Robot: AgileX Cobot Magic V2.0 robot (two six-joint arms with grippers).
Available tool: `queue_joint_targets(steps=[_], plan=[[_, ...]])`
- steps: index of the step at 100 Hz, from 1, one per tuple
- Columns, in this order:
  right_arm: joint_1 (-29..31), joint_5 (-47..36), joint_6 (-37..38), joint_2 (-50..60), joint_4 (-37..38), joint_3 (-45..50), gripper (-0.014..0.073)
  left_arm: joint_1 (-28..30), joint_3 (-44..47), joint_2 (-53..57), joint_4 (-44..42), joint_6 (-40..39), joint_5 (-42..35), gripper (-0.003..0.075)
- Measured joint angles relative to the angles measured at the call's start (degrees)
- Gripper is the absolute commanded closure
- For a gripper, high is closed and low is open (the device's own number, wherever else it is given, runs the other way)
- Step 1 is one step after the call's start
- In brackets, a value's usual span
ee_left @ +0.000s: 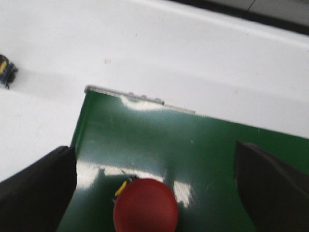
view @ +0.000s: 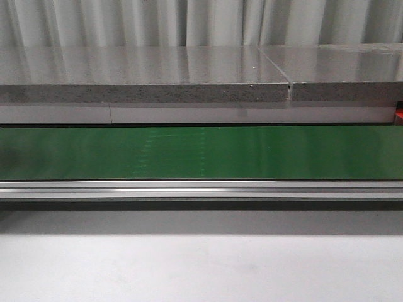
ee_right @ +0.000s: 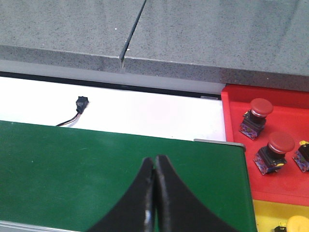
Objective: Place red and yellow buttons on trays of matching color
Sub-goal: 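Close the left gripper on the red-capped button and lift it, then set the red button on the conveyor start and open the left gripper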
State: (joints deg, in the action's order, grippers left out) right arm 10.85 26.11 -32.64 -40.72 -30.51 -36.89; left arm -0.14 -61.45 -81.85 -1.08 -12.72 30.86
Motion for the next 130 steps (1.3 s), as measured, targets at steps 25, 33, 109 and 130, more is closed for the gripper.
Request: queue_joint_targets(steps=[25, 33, 109, 130], plan=[[0.0, 0.0, 0.0, 0.0, 0.0, 0.0, 0.0661, 4.39, -4.56, 0.41, 0.1, 0.12, 0.0, 0.008], [0.0, 0.0, 0.0, 0.0, 0.0, 0.0, 0.0661, 6.83, -4.59, 0.41, 0.1, 0.12, 0.0, 0.008], [0.0, 0.0, 0.0, 0.0, 0.0, 0.0, 0.0661, 17.63, -9.85, -14.12, 0.14, 0.32, -0.88, 0.008], [0.0, 0.0, 0.0, 0.0, 0.0, 0.0, 0.0661, 19.65, -14.61, -19.94, 0.14, 0.32, -0.01, 0.008]])
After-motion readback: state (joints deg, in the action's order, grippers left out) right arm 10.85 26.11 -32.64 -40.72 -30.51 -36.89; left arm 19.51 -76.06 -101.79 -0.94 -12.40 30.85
